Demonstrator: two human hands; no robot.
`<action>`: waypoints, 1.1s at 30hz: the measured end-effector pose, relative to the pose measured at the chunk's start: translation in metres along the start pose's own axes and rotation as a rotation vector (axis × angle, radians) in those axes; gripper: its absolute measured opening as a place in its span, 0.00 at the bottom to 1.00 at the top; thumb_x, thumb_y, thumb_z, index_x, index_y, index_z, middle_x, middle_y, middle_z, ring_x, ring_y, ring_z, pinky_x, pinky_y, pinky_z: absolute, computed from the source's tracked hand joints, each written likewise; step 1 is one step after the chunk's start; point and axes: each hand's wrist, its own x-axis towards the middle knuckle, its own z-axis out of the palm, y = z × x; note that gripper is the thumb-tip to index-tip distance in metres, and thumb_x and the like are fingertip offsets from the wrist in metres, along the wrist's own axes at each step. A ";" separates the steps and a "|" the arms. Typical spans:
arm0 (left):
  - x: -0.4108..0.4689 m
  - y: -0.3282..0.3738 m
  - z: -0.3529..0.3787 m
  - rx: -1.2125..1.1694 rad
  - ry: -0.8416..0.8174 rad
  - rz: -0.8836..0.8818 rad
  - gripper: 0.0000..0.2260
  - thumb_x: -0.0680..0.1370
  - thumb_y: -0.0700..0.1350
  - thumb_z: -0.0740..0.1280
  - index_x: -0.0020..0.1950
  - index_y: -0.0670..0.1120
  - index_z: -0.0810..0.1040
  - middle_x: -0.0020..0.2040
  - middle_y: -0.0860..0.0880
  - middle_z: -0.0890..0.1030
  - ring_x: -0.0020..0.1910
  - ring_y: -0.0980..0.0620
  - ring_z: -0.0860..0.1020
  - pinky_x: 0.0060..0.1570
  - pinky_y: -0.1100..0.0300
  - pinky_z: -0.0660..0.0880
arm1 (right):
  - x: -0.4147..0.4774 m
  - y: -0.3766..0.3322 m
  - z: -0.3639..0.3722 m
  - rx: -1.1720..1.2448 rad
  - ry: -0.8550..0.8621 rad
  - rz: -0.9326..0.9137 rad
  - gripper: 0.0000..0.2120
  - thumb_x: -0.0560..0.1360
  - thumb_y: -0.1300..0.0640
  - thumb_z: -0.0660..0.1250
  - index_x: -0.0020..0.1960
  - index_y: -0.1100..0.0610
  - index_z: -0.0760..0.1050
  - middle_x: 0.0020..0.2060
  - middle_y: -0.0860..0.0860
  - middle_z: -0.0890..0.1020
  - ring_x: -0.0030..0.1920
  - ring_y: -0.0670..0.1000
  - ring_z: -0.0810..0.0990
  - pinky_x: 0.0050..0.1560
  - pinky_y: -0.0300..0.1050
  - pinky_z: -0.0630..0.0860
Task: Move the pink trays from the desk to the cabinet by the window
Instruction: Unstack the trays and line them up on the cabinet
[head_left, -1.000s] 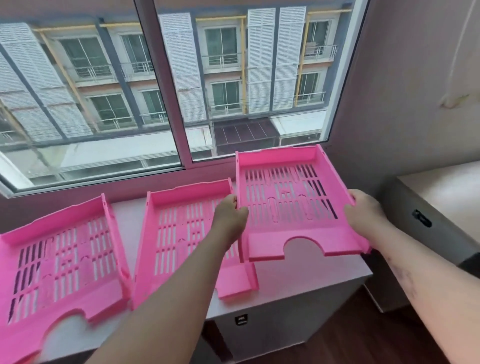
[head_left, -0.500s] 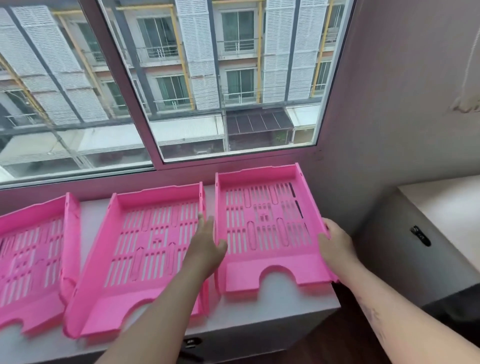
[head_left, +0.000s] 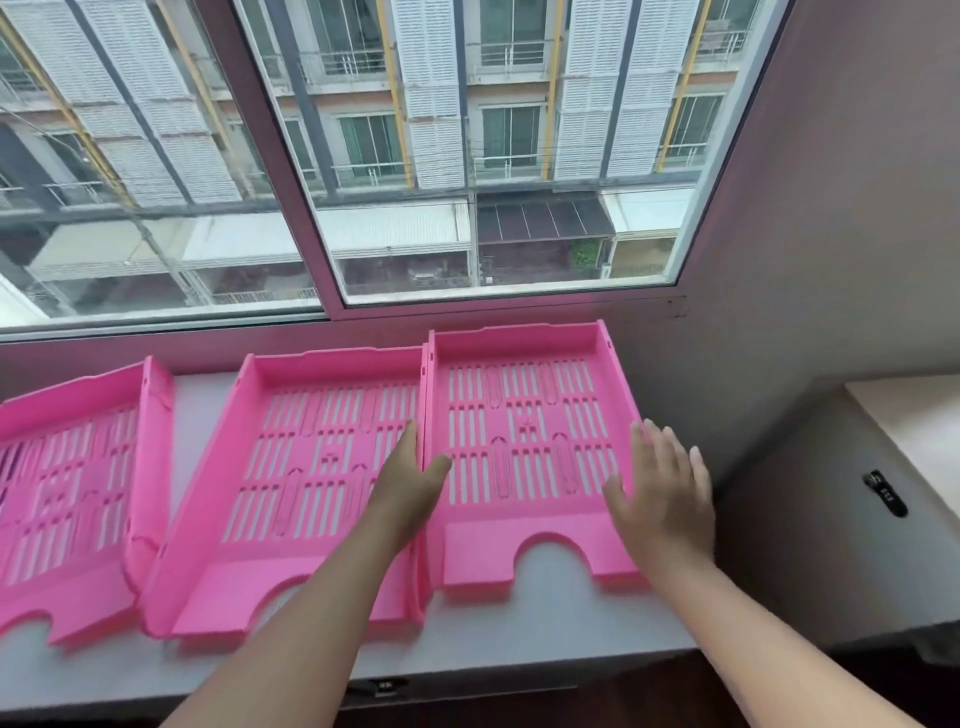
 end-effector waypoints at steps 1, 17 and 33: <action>-0.007 -0.004 -0.001 0.009 0.015 0.032 0.30 0.83 0.50 0.59 0.82 0.46 0.51 0.82 0.47 0.56 0.80 0.46 0.58 0.77 0.42 0.58 | -0.003 -0.006 0.003 -0.061 0.037 -0.115 0.25 0.76 0.53 0.60 0.71 0.60 0.71 0.68 0.59 0.76 0.69 0.60 0.73 0.71 0.63 0.64; 0.016 -0.076 -0.025 0.869 0.038 -0.014 0.33 0.75 0.66 0.36 0.80 0.58 0.38 0.81 0.49 0.35 0.81 0.46 0.38 0.79 0.42 0.40 | 0.015 -0.056 0.056 -0.134 -0.459 -0.193 0.33 0.76 0.31 0.43 0.78 0.38 0.42 0.80 0.50 0.43 0.79 0.60 0.38 0.77 0.61 0.41; -0.002 -0.065 -0.097 0.734 0.286 0.077 0.27 0.81 0.57 0.59 0.78 0.51 0.63 0.80 0.46 0.63 0.80 0.44 0.56 0.79 0.44 0.51 | 0.033 -0.109 0.033 0.045 -0.298 -0.173 0.30 0.78 0.39 0.52 0.78 0.48 0.59 0.78 0.54 0.61 0.78 0.57 0.56 0.77 0.60 0.52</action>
